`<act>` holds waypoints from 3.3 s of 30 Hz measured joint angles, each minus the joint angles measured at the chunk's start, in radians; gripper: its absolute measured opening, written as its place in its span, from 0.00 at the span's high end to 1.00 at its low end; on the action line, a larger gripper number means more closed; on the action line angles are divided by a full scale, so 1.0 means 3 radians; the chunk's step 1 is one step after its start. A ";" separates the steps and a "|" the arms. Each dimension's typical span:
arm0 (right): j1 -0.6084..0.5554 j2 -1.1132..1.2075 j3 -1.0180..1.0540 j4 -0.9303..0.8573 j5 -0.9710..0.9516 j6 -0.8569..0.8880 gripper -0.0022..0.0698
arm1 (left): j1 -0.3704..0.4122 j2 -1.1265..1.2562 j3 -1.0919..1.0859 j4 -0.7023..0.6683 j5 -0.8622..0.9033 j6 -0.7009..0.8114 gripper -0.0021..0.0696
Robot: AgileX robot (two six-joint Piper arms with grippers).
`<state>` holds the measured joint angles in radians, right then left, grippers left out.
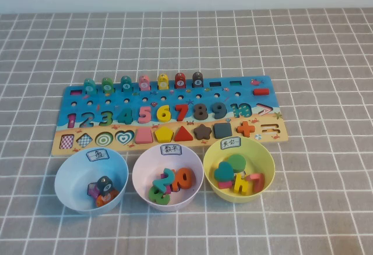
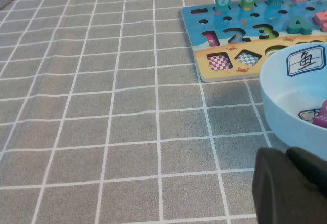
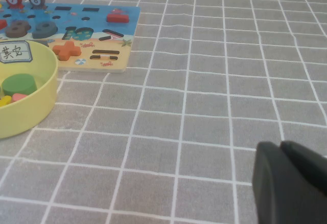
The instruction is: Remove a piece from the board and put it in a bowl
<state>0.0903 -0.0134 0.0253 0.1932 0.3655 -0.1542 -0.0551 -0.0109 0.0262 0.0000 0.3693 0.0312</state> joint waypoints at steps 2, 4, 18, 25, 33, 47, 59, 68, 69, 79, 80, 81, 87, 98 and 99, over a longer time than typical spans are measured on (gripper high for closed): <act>0.0000 0.0000 0.0000 0.0000 0.0000 0.0000 0.99 | 0.0000 0.0000 0.0000 0.0000 0.0000 0.0000 0.97; 0.0000 0.0000 0.0000 0.0000 0.0000 0.0000 0.99 | 0.0000 0.0000 0.0000 0.0000 0.0000 0.0000 0.97; 0.0000 0.0000 0.0000 0.0000 0.0000 0.0000 0.99 | 0.0000 0.0000 0.0000 0.0000 0.0000 0.0000 0.97; 0.0000 0.0000 0.0000 0.0000 0.0000 0.0000 0.99 | 0.0000 0.0000 0.0000 0.0000 0.0000 0.0000 0.97; 0.0000 0.0000 0.0000 0.0084 0.0000 0.0000 0.99 | 0.0000 0.0000 0.0000 0.0000 0.0000 0.0000 0.97; 0.0000 0.0000 0.0000 0.1381 -0.0482 0.0000 0.99 | 0.0000 0.0000 0.0000 0.0000 0.0000 0.0000 0.97; 0.0000 0.0000 0.0000 0.2289 -0.0638 -0.0052 0.99 | 0.0000 0.0000 0.0000 0.0000 0.0000 0.0000 0.97; 0.0000 0.0095 -0.0167 0.2610 -0.0306 -0.0068 0.99 | 0.0000 0.0000 0.0000 0.0000 0.0006 0.0000 0.97; 0.0000 0.0197 -0.0256 0.2595 -0.0188 -0.0070 0.99 | 0.0000 0.0000 0.0000 0.0000 0.0006 0.0000 0.97; 0.0000 0.1753 -0.1366 0.1648 0.1259 -0.0075 0.99 | 0.0000 0.0000 0.0000 0.0000 0.0006 0.0000 0.97; 0.0000 0.1917 -0.1478 0.1556 0.1373 -0.0075 0.99 | 0.0000 0.0000 0.0000 0.0000 0.0006 0.0000 0.97; 0.0000 0.2048 -0.1567 0.1479 0.1458 -0.0075 0.99 | 0.0000 0.0000 0.0000 0.0000 0.0006 0.0005 0.97; 0.0000 0.2969 -0.2129 0.1126 0.1880 -0.0075 0.99 | 0.0000 0.0000 0.0000 0.0000 0.0006 0.0005 0.97; 0.0505 0.4246 -0.2968 0.0678 0.2045 0.0162 0.99 | 0.0000 0.0000 0.0000 0.0000 0.0006 0.0005 0.97; 0.0610 0.4322 -0.3056 0.0617 0.2045 0.0216 0.99 | 0.0000 0.0000 0.0000 0.0000 0.0006 0.0005 0.97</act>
<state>0.2734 1.2832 -0.8914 0.3783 0.9791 -0.0894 -0.0551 -0.0109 0.0262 0.0000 0.3710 0.0326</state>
